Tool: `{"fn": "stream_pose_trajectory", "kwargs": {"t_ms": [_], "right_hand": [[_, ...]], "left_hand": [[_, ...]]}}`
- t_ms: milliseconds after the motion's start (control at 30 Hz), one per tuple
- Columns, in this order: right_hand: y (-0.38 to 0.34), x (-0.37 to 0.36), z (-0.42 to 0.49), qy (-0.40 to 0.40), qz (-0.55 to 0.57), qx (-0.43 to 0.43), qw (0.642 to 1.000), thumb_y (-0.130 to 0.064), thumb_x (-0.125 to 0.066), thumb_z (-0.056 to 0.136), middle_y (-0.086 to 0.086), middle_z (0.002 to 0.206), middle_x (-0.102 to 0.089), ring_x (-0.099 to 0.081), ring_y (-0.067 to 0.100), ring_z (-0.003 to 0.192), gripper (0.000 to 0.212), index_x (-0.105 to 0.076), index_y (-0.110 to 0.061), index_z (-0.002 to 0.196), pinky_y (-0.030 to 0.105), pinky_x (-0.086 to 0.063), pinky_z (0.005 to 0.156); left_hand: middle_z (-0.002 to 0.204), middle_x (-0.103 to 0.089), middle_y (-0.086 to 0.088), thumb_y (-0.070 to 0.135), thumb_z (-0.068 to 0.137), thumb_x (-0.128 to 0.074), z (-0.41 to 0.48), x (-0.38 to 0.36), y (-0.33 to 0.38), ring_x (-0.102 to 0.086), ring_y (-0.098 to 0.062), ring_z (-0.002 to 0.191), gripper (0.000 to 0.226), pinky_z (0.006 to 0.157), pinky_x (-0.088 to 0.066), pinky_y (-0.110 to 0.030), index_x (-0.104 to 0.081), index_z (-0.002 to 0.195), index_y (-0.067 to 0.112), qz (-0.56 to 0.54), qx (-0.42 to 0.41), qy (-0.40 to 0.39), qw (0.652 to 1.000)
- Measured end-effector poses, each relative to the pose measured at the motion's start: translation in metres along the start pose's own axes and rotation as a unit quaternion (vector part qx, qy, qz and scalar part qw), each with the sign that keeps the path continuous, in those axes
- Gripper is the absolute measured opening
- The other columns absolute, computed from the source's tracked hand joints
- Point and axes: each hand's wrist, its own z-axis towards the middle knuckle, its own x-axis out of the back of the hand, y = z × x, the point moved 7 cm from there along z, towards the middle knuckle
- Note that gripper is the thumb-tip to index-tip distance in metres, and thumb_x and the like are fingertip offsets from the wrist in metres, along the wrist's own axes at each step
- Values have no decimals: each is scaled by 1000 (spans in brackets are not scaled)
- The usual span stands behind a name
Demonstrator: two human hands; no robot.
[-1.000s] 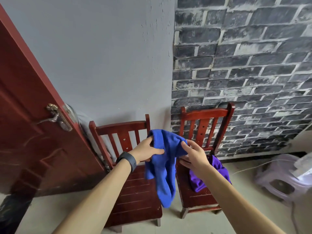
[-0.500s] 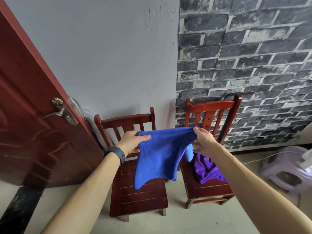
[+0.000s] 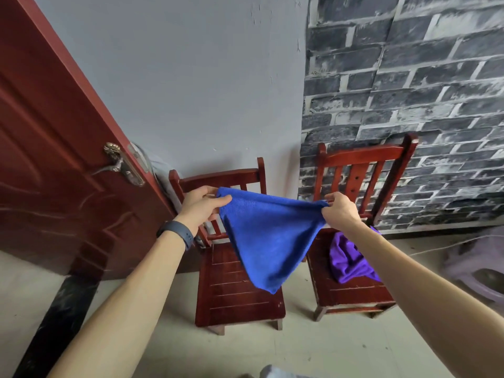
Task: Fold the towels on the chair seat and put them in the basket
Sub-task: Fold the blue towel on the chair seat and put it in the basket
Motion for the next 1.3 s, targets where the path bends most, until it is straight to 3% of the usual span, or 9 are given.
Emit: {"fn": "stream_pose_trajectory", "kwargs": {"t_ms": [133, 333, 433, 633, 700, 800, 967, 1133, 1300], "right_hand": [[20, 5, -1, 32, -48, -67, 996, -8, -51, 88, 27, 111, -66, -64, 42, 104, 33, -63, 2, 116, 37, -49, 81], [41, -34, 0, -79, 216, -142, 963, -25, -52, 100, 10, 85, -67, -71, 20, 59, 25, -61, -2, 107, 32, -51, 61], [40, -46, -8, -103, 294, -211, 927, -32, -57, 95, 10, 90, -69, -70, 29, 78, 18, -61, -14, 98, 34, -53, 75], [30, -62, -6, -140, 411, -199, 879, -38, -70, 87, 2, 90, -64, -61, 20, 82, 24, -63, -18, 97, 32, -47, 70], [19, -69, -12, -177, 389, -147, 892, -16, -70, 88, 1, 90, -62, -60, 16, 81, 11, -62, -16, 96, 31, -47, 77], [13, -71, -15, -140, 268, -61, 951, 8, -68, 84, 5, 99, -61, -61, 20, 86, 55, -48, -20, 127, 38, -51, 83], [-4, -65, -21, -25, -54, 76, 995, -21, -71, 86, 6, 103, -71, -62, 26, 96, 35, -66, -20, 120, 27, -41, 80], [-29, -65, -33, 37, -98, 135, 985, -36, -66, 91, 3, 86, -73, -64, 30, 88, 15, -69, -27, 102, 32, -43, 71], [-42, -76, -38, 22, 17, 113, 993, -27, -65, 93, -1, 91, -72, -67, 20, 84, 15, -73, -25, 105, 26, -50, 72]], "left_hand": [[81, -68, -1, 30, 82, -77, -6, 7, 0, -62, -13, 68, 18, 59, -47, -25, -62, 83, 20, 126, -32, 46, 990], [75, -73, -5, 57, 81, -67, -5, 31, -34, -67, -20, 76, 49, 66, -48, -29, -70, 78, 8, 242, 31, 82, 966], [79, -75, -3, 52, 77, -75, -1, 45, -61, -70, -20, 81, 40, 78, -54, -33, -73, 80, 12, 150, 79, 54, 984], [96, -71, -8, 27, 81, -79, -11, 61, -98, -66, -24, 88, 27, 92, -50, -38, -61, 97, 13, -94, 139, 30, 985], [101, -71, -3, 21, 83, -76, -13, 63, -103, -67, -23, 93, 24, 97, -47, -39, -63, 102, 17, -113, 138, 5, 984], [105, -71, -2, 8, 83, -74, -11, 70, -106, -67, -19, 100, 28, 97, -48, -37, -68, 108, 19, -105, 105, -5, 989], [94, -72, 7, 7, 78, -78, 5, 102, -110, -66, -14, 99, 32, 88, -52, -28, -72, 103, 24, 55, 3, 44, 998], [100, -74, 5, 17, 79, -78, 9, 124, -112, -67, -10, 94, 30, 93, -51, -27, -75, 109, 19, 147, -50, 116, 981], [97, -75, 5, 23, 81, -76, 5, 137, -114, -69, -11, 89, 25, 86, -52, -24, -76, 106, 22, 196, -81, 149, 966]]}}
